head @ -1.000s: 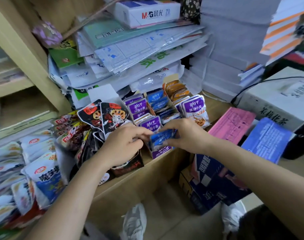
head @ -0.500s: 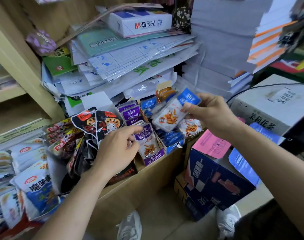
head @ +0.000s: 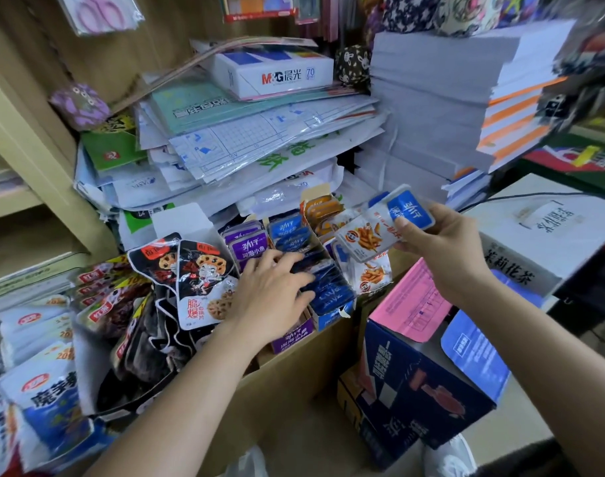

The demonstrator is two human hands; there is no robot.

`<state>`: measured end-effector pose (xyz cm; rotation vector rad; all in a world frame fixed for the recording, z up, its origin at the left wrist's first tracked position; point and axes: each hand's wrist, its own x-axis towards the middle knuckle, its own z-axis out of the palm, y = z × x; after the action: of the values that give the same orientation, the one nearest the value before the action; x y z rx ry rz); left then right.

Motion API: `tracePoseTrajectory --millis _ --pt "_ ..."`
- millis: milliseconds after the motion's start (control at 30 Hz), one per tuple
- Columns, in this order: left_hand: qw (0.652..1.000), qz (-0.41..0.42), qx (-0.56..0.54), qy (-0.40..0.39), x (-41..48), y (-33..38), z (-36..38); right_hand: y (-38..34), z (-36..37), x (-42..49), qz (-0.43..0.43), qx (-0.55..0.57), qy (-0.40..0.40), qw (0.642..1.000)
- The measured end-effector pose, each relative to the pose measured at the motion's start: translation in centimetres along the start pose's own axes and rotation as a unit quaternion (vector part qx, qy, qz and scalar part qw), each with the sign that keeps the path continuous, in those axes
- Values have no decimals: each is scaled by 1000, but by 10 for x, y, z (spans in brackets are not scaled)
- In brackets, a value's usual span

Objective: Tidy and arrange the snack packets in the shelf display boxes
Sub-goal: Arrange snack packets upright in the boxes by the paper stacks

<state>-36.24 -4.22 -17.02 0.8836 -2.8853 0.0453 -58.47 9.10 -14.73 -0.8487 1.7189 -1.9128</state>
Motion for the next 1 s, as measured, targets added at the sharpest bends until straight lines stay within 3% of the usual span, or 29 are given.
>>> tracePoseTrajectory --millis 200,467,667,867,1000 --pt "998 -49 26 2 20 -13 -3 3 -2 8 -17 -53 48 997" --pt "997 -59 -34 -47 33 -25 -14 2 -4 7 -25 -86 32 995" --pt "995 -53 -61 -52 30 -33 -13 -4 -3 2 -42 -44 -58 996" --pt "991 -76 -95 49 35 -33 -5 0 13 0 -61 -20 -136 989" --pt "987 -89 -116 61 38 -38 -2 12 24 4 -105 -166 -164 967"
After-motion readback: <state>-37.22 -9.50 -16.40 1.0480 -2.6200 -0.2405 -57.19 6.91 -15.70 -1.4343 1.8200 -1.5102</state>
